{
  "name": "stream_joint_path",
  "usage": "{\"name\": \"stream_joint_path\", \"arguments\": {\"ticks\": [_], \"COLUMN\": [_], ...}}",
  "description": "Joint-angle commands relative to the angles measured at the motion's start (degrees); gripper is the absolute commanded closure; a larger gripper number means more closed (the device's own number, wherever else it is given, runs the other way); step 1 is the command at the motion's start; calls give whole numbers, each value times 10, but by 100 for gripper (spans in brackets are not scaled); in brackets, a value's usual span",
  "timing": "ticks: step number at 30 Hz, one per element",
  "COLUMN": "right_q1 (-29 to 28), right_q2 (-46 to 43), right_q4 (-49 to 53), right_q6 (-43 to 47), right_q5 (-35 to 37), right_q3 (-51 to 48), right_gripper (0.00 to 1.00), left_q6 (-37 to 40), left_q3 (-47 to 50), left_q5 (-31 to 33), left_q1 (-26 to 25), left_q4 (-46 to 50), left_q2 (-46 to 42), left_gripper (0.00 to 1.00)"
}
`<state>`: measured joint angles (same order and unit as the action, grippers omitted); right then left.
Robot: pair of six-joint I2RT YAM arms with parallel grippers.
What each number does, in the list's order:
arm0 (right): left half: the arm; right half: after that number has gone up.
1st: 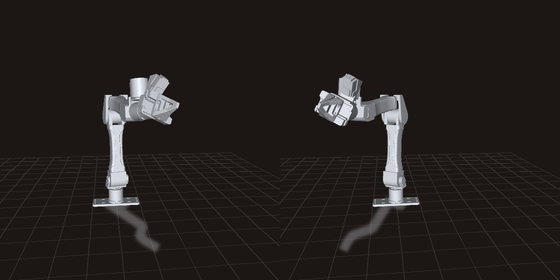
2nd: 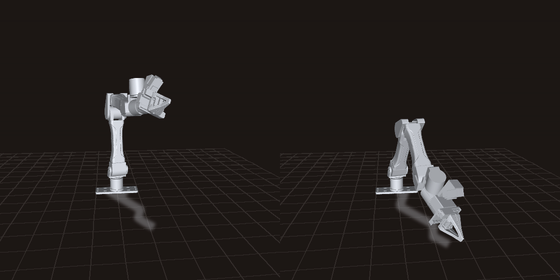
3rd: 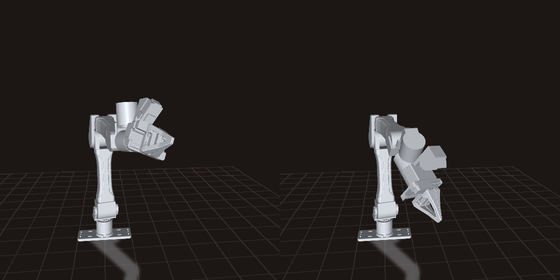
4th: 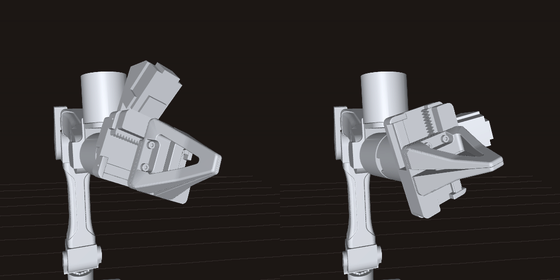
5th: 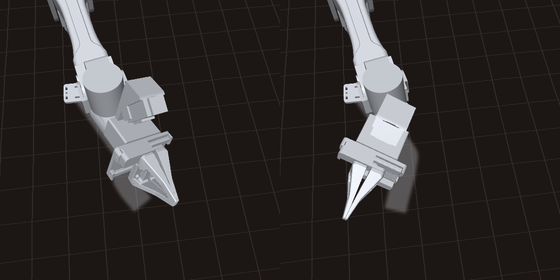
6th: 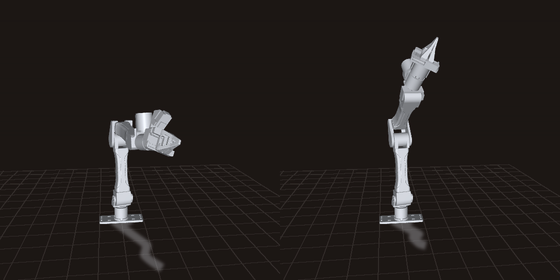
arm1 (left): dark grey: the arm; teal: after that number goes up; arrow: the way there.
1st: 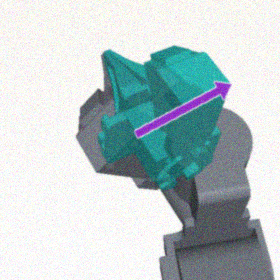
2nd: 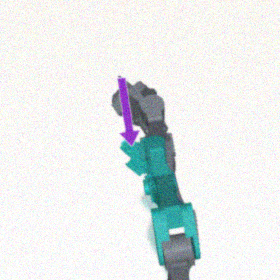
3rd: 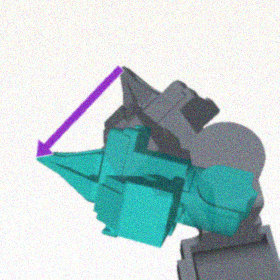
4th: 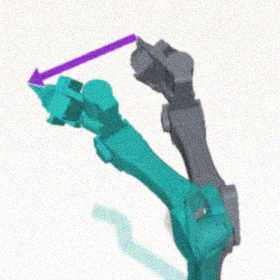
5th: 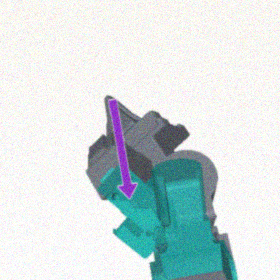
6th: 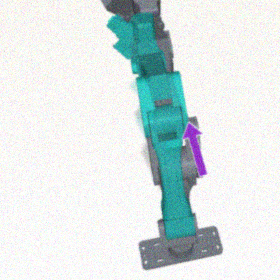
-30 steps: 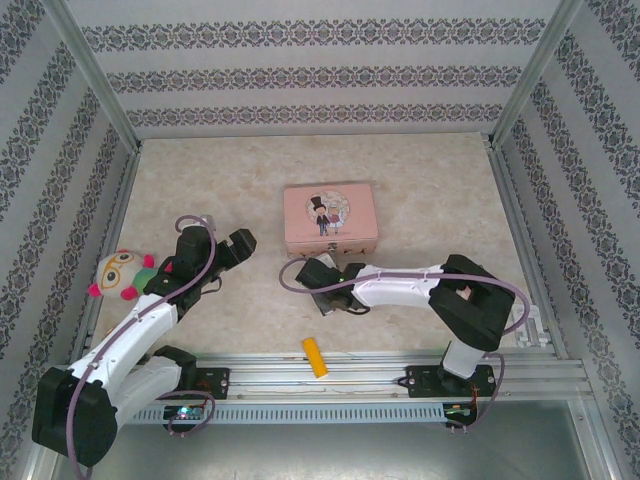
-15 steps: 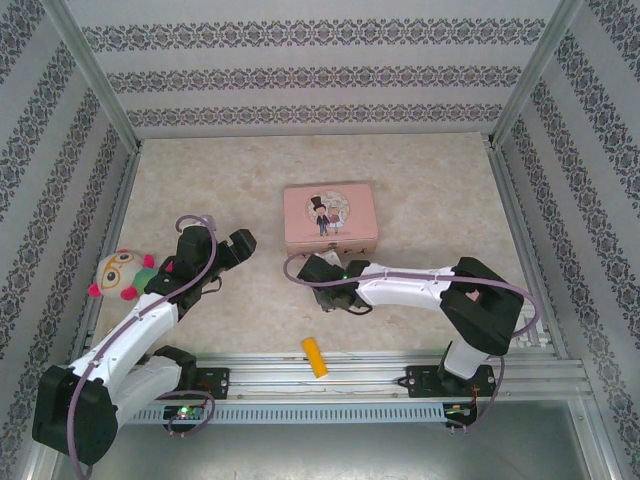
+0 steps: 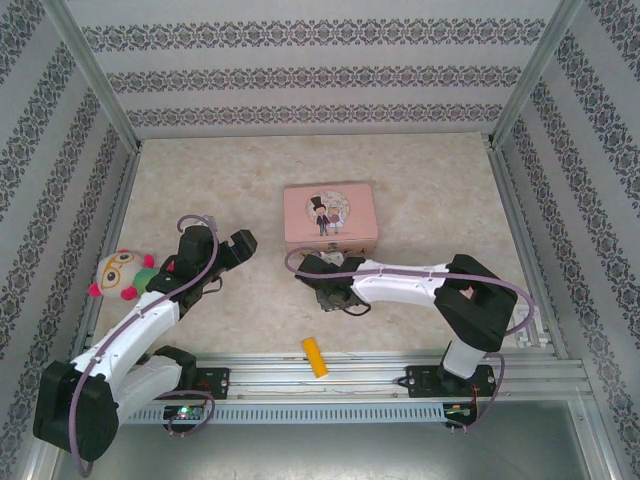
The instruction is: Unlock the padlock with the key
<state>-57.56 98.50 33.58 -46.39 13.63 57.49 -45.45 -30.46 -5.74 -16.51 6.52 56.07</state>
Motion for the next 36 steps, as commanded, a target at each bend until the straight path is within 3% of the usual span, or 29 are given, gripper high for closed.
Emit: {"name": "stream_joint_path", "arguments": {"ticks": [1, 7, 17, 30, 36], "right_q1": [11, 24, 32, 45, 47], "right_q2": [10, 19, -9, -122, -164], "right_q4": [-4, -48, -58, -87, -88], "right_q6": [-11, -12, -24, -42, -50], "right_q5": [-5, -28, -50, -67, -33], "right_q3": [4, -10, -35, -59, -52], "right_gripper": [74, 78, 100, 100, 100], "left_q6": [10, 10, 14, 38, 21], "left_q3": [-9, -8, -9, 19, 34], "left_q5": [0, -1, -2, -75, -175], "left_q1": [-5, -5, -5, -5, -10], "left_q4": [-22, -25, -21, -95, -176], "left_q2": [4, 8, 4, -29, -8], "left_gripper": [6, 6, 5, 6, 12]}}
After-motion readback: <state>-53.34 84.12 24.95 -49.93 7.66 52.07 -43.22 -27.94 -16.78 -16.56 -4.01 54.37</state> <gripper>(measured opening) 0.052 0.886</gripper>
